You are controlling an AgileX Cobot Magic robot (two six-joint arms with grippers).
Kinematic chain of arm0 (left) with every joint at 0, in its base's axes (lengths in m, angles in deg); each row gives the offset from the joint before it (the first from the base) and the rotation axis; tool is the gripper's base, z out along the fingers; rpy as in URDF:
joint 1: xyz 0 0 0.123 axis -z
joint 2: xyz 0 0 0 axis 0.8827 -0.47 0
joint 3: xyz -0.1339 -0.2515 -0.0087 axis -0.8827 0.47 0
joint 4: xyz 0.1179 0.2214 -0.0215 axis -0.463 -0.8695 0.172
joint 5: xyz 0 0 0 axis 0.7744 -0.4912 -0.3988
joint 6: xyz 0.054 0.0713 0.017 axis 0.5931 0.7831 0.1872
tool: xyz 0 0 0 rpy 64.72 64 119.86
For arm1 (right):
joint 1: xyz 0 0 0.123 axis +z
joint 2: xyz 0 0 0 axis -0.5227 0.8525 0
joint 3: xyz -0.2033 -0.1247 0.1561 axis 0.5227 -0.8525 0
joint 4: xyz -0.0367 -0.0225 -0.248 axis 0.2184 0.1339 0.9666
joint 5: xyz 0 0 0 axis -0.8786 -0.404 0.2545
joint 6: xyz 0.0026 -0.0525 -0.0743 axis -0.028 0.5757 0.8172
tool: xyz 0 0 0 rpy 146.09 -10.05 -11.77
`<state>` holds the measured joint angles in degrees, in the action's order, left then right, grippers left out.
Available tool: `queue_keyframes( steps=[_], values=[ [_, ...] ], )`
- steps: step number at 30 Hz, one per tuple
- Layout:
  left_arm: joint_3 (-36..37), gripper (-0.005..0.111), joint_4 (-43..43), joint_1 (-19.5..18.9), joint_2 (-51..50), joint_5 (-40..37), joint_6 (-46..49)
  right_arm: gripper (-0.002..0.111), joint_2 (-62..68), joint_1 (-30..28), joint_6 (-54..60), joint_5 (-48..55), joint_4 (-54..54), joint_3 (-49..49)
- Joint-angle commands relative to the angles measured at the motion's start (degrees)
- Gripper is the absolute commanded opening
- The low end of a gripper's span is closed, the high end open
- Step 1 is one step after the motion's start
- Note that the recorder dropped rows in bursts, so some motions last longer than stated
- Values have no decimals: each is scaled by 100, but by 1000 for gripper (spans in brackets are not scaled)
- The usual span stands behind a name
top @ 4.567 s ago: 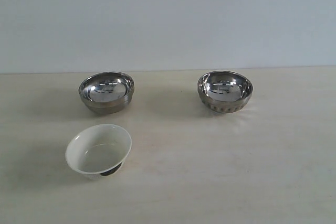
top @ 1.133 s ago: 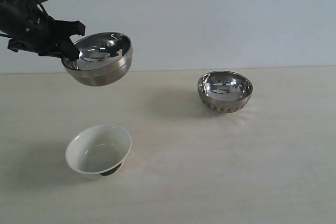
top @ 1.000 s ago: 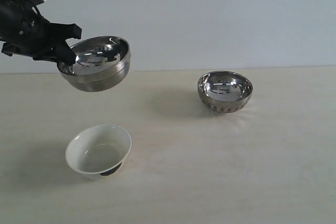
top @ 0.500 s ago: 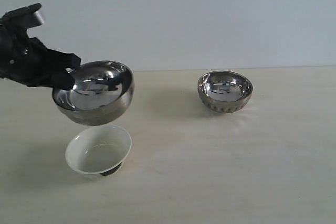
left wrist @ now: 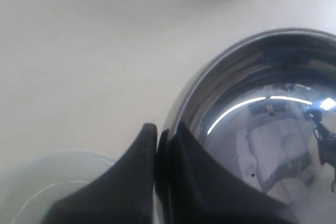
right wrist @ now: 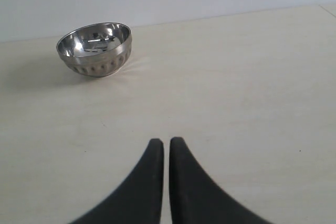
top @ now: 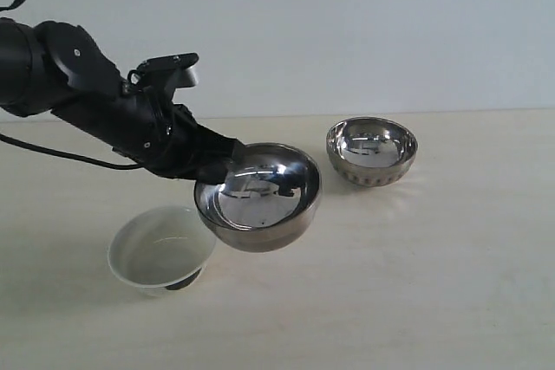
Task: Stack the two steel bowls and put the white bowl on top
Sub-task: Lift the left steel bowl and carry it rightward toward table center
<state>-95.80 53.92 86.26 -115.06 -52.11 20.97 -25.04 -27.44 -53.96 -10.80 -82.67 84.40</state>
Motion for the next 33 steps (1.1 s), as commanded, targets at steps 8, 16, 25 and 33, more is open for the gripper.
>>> queue_keyframes(
  steps=[8, 16, 25, 33],
  values=[
    [-159, 4, 163, 30, -515, -109, 10, 0, -37, -11, 20, -17, 7, 3],
    [-159, 4, 163, 34, -720, 103, 23, 0, -37, -11, 20, -17, 7, 3],
    [-159, 4, 163, 43, -769, 83, 61, 0, -37, -11, 20, -17, 7, 3],
    [-159, 4, 163, 43, -783, 117, 61, 0, -37, -11, 20, -17, 7, 3]
  ],
)
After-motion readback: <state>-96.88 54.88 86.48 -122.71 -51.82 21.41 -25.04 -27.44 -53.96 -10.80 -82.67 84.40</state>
